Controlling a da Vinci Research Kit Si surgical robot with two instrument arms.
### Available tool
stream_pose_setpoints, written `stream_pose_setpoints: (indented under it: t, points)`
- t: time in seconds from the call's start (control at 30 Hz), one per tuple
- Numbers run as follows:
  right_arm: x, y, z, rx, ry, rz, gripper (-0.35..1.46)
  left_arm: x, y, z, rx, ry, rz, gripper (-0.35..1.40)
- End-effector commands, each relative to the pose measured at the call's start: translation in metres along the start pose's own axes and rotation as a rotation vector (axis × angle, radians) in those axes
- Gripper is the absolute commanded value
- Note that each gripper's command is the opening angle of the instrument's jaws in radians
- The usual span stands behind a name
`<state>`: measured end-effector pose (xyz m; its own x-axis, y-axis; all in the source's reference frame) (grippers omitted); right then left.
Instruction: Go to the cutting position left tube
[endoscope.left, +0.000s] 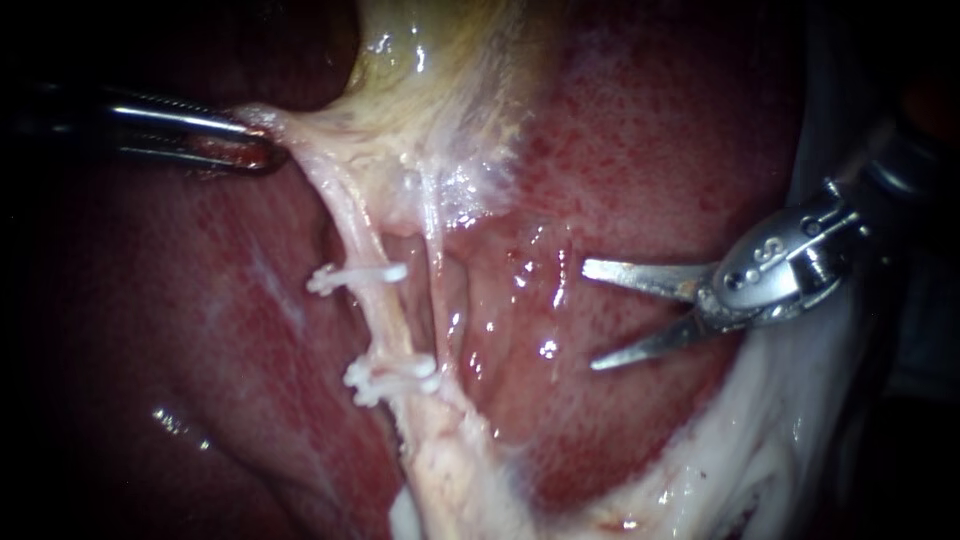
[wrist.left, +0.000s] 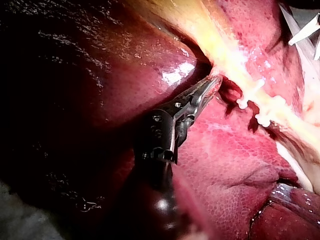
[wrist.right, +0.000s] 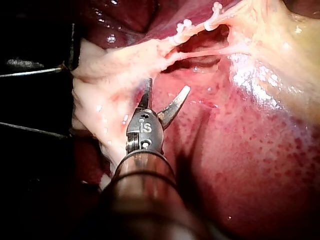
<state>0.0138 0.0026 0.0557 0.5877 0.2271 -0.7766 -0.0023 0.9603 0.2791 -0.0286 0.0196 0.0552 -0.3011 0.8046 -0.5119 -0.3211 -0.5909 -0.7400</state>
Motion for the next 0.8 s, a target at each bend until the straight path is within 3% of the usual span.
stream_pose_setpoints:
  t: [0.03, 0.43, 0.6, 0.8]
  points:
    - [0.0002, -0.0001, 0.0003, 0.013, 0.005, -0.006, 1.38, 0.0, 0.0, 0.0001, 0.001, 0.0, 0.0, -0.35]
    - [0.0035, -0.0002, 0.0059, 0.122, 0.013, 0.163, 1.38, -0.0004, 0.0001, 0.0009, 0.007, 0.002, 0.002, -0.35]
    - [0.0036, -0.0005, 0.0081, 0.15, 0.006, 0.213, 1.38, -0.0004, 0.0001, 0.001, 0.009, 0.003, 0.002, -0.35]
    - [0.0025, -0.0011, 0.0106, 0.189, -0.001, 0.238, 1.37, -0.0003, 0.0003, 0.0011, 0.01, 0.003, 0.001, -0.35]
